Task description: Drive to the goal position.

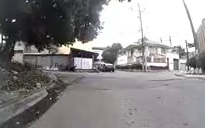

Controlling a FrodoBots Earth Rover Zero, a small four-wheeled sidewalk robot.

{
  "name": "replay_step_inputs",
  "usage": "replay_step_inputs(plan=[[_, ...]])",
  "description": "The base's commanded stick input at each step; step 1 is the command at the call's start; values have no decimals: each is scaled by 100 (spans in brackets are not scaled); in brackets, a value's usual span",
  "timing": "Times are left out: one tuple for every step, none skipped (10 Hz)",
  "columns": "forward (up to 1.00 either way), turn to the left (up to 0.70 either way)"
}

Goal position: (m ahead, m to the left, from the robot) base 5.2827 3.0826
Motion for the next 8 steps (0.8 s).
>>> replay_step_inputs(plan=[[100, 0], [100, 0], [100, 0], [100, 0], [100, 0], [100, 0], [100, 0], [100, 0]])
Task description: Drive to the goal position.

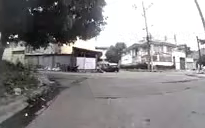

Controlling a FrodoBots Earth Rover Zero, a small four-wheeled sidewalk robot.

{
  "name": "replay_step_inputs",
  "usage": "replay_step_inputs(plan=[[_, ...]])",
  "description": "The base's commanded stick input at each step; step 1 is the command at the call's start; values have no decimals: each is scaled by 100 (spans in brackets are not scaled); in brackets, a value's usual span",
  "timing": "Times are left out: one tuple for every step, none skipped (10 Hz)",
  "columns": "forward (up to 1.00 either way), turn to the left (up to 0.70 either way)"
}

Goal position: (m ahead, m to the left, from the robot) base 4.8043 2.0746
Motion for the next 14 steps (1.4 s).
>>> replay_step_inputs(plan=[[100, 0], [100, 6], [100, 26], [100, 39], [100, 17], [100, 0], [100, 0], [100, 0], [100, 0], [100, 0], [100, 0], [100, 0], [100, 0], [100, 0]])
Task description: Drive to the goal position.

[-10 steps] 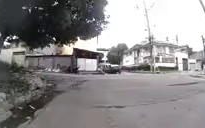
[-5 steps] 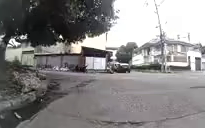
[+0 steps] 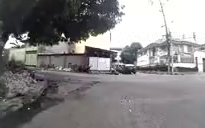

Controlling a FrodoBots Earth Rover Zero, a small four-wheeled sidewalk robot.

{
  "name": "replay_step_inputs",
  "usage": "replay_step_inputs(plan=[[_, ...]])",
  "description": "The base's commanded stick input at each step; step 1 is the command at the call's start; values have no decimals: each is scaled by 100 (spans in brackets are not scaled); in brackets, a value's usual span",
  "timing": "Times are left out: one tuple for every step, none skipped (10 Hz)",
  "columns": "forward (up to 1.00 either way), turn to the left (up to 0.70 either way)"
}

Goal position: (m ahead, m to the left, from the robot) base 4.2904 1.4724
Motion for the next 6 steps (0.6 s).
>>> replay_step_inputs(plan=[[100, 0], [100, 0], [100, 0], [100, 0], [100, 0], [100, 0]])
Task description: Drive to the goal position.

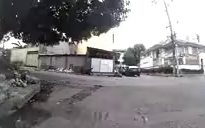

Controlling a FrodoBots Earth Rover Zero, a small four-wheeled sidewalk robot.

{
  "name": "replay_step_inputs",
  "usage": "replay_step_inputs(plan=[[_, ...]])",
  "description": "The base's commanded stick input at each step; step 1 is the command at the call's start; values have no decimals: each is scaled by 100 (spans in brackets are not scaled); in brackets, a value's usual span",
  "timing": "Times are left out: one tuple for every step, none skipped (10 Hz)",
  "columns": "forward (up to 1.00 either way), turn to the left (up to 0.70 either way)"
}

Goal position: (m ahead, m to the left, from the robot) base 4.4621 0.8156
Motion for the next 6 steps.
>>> replay_step_inputs(plan=[[100, 22], [100, 40], [100, 40], [100, 40], [100, 18], [100, 1]])
